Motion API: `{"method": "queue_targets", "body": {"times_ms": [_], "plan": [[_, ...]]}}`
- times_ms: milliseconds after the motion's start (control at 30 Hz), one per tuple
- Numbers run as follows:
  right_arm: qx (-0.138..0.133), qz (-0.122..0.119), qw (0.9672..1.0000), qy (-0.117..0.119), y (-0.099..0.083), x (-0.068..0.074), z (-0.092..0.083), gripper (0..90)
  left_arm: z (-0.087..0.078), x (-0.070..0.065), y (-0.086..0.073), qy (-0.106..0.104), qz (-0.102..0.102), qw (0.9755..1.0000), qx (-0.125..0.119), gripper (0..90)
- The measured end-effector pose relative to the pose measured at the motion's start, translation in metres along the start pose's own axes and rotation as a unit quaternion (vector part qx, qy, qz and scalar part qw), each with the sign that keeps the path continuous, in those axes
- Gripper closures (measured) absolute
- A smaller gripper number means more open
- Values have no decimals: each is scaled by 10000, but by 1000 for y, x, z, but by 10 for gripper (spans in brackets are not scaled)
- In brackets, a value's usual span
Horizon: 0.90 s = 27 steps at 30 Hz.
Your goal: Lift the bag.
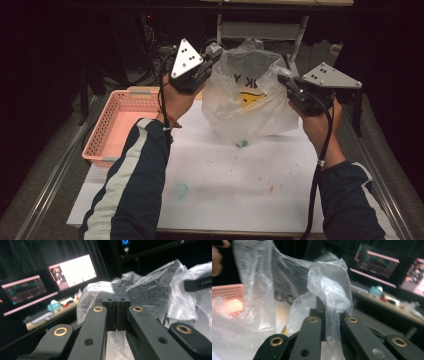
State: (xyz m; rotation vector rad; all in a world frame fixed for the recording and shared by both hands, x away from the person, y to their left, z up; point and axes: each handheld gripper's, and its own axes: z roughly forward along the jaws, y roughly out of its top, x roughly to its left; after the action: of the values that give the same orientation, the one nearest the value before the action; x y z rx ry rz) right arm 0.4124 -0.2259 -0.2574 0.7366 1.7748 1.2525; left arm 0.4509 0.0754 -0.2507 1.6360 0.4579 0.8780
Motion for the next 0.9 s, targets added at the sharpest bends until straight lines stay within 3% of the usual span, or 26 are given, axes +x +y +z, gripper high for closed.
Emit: {"method": "queue_targets", "body": {"times_ms": [167, 267, 400, 433, 600, 900], "plan": [[464, 183, 9982, -326, -18, -26, 24, 890, 23, 5, -9, 188, -40, 9994, 305, 867], [686, 272, 9962, -471, -28, -36, 35, 890, 36, 7, -15, 306, -78, 9979, 570, 781], [968, 373, 9927, -615, -41, -45, 50, 890, 49, 7, -28, 229, -260, 9956, 873, 758], [1046, 385, 9917, -640, -44, -46, 54, 890, 52, 6, -31, 218, -334, 9945, 972, 690], [1325, 432, 9867, -843, -58, -55, 66, 889, 56, 1, -47, 461, -596, 9907, 1133, 506], [1508, 656, 9819, -938, -75, -67, 71, 843, 55, -13, -72, 337, -528, 9883, 1388, 387]]}}
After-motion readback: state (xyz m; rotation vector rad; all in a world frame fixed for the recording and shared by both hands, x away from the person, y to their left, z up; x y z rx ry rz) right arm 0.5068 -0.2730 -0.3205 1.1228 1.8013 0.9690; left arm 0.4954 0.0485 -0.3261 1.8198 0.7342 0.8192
